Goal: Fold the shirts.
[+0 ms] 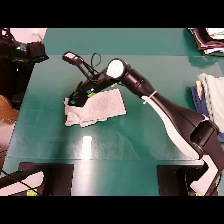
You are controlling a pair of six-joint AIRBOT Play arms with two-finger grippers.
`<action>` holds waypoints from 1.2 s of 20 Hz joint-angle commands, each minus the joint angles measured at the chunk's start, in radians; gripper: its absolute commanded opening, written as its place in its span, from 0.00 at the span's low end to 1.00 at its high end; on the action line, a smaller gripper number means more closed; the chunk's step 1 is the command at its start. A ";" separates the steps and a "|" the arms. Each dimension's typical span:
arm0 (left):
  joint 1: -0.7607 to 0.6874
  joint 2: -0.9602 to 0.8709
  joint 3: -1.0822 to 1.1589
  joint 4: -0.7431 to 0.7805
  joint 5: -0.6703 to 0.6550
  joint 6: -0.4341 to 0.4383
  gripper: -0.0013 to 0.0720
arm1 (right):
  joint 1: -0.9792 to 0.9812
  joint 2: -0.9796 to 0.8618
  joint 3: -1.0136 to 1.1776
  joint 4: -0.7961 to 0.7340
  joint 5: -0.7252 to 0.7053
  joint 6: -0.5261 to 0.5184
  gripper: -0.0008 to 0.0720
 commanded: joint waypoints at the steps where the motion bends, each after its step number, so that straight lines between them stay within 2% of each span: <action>1: 0.018 0.014 0.000 0.006 -0.034 0.002 0.05 | -0.114 0.072 -0.125 -0.036 0.088 0.034 0.76; 6: 0.018 0.013 0.000 0.005 -0.067 0.002 0.05 | -0.437 0.192 -0.431 -0.035 0.110 0.154 0.77; 8: 0.018 0.013 0.000 0.004 -0.068 0.002 0.05 | -0.543 0.192 -0.512 -0.031 0.117 0.167 0.78; 9: 0.018 0.013 0.000 0.004 -0.067 0.002 0.05 | -0.579 0.191 -0.553 -0.022 0.112 0.167 0.84; 12: 0.018 0.013 0.000 0.004 -0.065 0.002 0.05 | -0.645 0.157 -0.629 0.058 0.113 0.166 0.85; 16: 0.018 0.013 0.000 0.004 -0.065 0.021 0.05 | -0.605 0.056 -0.606 0.145 0.126 0.166 0.85; 22: 0.018 0.013 0.000 0.003 -0.069 0.027 0.05 | -0.420 -0.122 -0.411 0.268 0.122 0.167 0.85; 24: 0.018 0.013 0.000 0.003 -0.070 0.027 0.05 | -0.361 -0.163 -0.345 0.274 0.126 0.167 0.79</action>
